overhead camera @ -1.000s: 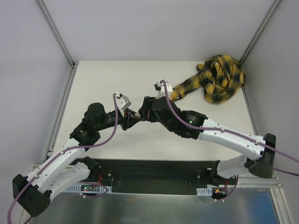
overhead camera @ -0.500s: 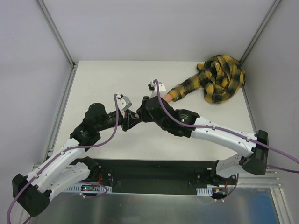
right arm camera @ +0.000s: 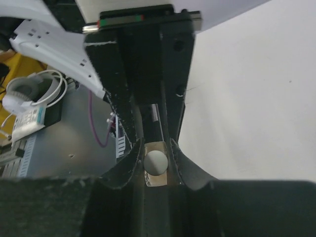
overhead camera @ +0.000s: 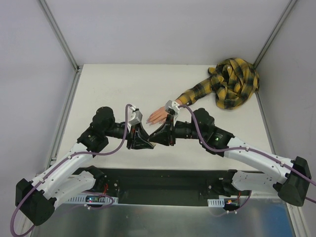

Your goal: Paint the nails

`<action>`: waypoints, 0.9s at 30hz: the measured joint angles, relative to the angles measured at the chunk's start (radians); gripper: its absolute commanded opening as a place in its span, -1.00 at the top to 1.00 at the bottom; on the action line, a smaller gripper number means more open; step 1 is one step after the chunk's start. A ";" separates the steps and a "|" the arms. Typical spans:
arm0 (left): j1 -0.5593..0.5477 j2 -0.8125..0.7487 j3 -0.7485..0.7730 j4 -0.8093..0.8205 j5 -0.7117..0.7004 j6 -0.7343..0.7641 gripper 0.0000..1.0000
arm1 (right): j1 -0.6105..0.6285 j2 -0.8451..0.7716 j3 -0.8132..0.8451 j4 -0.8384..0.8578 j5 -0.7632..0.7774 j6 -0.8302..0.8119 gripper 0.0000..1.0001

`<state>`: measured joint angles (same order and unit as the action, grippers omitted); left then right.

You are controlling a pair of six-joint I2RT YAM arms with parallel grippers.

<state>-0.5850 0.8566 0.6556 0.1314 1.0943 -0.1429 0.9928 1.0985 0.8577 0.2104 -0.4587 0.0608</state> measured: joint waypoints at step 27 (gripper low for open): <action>-0.005 -0.051 0.006 -0.015 -0.352 0.094 1.00 | 0.177 0.099 0.426 -0.528 0.778 0.270 -0.28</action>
<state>-0.5903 0.8055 0.6613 0.1162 0.7422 -0.0490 1.1702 1.1976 1.2835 -0.3176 0.3191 0.3305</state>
